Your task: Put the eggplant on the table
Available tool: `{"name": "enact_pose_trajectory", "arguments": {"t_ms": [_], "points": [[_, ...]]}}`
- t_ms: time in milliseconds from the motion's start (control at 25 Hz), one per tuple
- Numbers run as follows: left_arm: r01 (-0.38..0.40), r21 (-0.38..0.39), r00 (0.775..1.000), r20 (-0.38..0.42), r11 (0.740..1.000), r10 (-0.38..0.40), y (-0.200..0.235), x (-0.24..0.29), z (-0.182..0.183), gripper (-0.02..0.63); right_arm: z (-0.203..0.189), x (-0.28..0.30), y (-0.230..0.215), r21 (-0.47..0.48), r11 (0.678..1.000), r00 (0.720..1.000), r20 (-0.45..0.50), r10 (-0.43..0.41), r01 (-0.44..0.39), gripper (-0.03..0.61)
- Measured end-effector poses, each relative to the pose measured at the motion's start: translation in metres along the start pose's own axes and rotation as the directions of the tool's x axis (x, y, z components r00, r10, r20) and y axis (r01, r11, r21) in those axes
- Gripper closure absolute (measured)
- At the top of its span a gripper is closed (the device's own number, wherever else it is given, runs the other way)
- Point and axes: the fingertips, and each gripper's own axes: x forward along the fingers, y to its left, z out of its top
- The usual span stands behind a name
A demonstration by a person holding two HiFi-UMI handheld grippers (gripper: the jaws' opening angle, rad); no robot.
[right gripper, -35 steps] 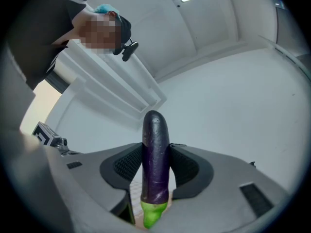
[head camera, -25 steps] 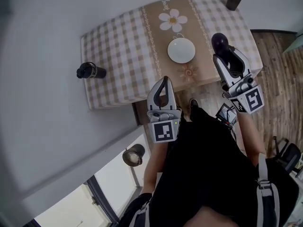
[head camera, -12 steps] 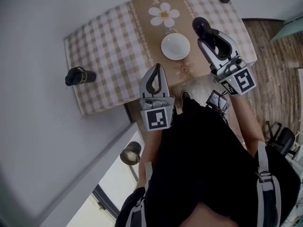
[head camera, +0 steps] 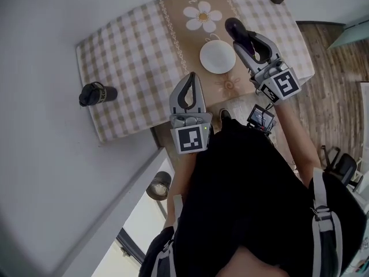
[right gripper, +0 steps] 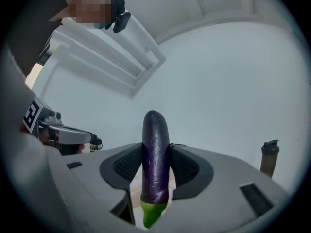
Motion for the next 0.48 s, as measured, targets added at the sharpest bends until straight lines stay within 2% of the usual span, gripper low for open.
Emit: {"name": "enact_pose_trajectory", "arguments": {"t_ms": [480], "points": [[0.011, -0.031, 0.999, -0.046, 0.999, -0.012, 0.007, -0.004, -0.02, 0.606, -0.08, 0.028, 0.002, 0.006, 0.999, 0.987, -0.155, 0.033, -0.032, 0.394]]}}
